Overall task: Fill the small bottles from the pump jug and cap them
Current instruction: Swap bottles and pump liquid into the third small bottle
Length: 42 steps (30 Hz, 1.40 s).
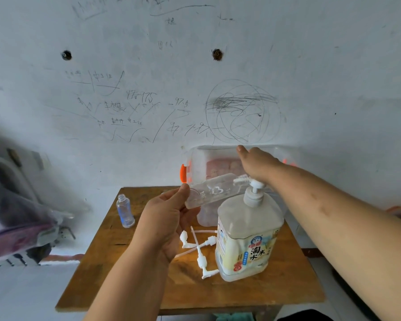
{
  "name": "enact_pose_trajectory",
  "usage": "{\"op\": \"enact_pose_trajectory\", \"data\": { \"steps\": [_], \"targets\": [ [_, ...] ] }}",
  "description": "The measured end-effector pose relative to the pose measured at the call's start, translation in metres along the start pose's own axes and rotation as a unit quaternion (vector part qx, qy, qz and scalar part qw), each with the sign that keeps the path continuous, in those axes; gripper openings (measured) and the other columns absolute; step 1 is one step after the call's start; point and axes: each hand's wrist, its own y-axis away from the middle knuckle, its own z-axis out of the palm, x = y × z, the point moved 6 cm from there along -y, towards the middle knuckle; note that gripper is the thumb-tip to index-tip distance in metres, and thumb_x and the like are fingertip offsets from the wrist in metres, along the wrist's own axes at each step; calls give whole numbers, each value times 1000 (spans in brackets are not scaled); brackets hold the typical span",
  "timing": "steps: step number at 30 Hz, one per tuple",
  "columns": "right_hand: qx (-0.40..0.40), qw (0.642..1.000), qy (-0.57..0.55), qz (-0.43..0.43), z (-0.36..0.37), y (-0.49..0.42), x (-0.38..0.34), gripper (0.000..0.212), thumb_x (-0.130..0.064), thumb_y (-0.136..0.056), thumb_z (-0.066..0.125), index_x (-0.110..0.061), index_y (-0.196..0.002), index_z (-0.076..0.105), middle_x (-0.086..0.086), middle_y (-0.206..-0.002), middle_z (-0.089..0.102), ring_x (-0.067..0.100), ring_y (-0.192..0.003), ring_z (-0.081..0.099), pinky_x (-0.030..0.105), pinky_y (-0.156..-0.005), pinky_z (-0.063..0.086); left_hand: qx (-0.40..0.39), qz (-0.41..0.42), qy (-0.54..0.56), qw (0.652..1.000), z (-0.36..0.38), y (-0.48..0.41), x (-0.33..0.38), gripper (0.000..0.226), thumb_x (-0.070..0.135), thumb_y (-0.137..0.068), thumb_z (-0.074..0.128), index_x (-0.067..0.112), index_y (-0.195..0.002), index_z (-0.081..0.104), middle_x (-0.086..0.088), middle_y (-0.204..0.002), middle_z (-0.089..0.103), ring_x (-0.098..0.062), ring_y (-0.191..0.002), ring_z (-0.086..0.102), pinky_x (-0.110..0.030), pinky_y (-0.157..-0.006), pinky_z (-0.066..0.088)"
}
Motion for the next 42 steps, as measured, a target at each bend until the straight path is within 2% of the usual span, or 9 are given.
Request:
{"op": "enact_pose_trajectory", "data": {
  "steps": [6,10,13,17,21,25,30,35,42],
  "targets": [
    [2,1000,-26,9,9,-9,7,41,-14,-103,22,-13,-143,30,20,-123,46,35,-113,47,44,-102,35,-11,0,3,1000,-2,-8,-9,29,20,-89,63,1,-110,68,-13,-97,76,-23,-86,75,-28,-66,61],
    [20,1000,-7,17,17,-10,8,35,-12,-99,25,-11,-133,35,19,-129,44,39,-117,46,46,-100,37,-4,-9,-12,1000,-6,-13,-13,32,21,-89,64,1,-113,67,-15,-105,74,-27,-91,74,-33,-75,61],
    [24,1000,5,11,19,-8,6,35,-14,-101,22,-12,-132,37,19,-130,45,38,-118,46,48,-103,35,3,-18,-7,1000,-7,-11,-16,32,20,-91,63,-2,-114,65,-17,-106,73,-27,-92,73,-30,-68,61],
    [4,1000,-27,15,13,-4,7,44,-26,-104,18,-12,-143,32,19,-135,46,36,-124,45,46,-106,34,-7,-22,0,1000,-5,-3,-13,31,19,-91,63,-2,-113,66,-17,-104,74,-28,-91,74,-31,-70,62],
    [37,997,-62,15,-5,-1,3,53,-41,-103,16,-8,-139,38,18,-137,47,34,-124,44,39,-104,31,-26,-4,6,1000,0,3,-3,30,19,-91,62,-3,-112,66,-16,-100,75,-26,-87,75,-29,-66,62],
    [14,1000,17,4,-1,0,1,44,-25,-105,18,-16,-146,28,18,-140,41,36,-128,41,44,-107,30,-26,-1,8,1000,1,2,-1,29,18,-90,62,-2,-111,66,-15,-98,76,-25,-84,75,-27,-63,61],
    [15,999,29,12,6,-14,7,49,-16,-102,23,-21,-150,16,17,-141,36,38,-126,41,44,-101,34,-28,-10,20,999,1,-4,-7,31,18,-90,62,-4,-112,65,-16,-99,75,-27,-91,74,-29,-69,62],
    [30,998,50,3,15,-19,10,46,-8,-96,30,-15,-142,25,19,-130,42,39,-117,46,43,-91,37,-19,-26,18,999,-4,-10,-15,32,19,-90,63,-3,-113,65,-16,-100,75,-27,-90,74,-30,-68,62],
    [20,999,49,1,21,-13,8,41,-14,-100,26,-17,-140,27,19,-134,43,39,-122,44,44,-99,35,-3,-42,10,999,-7,-6,-19,30,18,-91,63,-3,-112,64,-18,-103,73,-28,-91,73,-31,-71,62]
  ]
}}
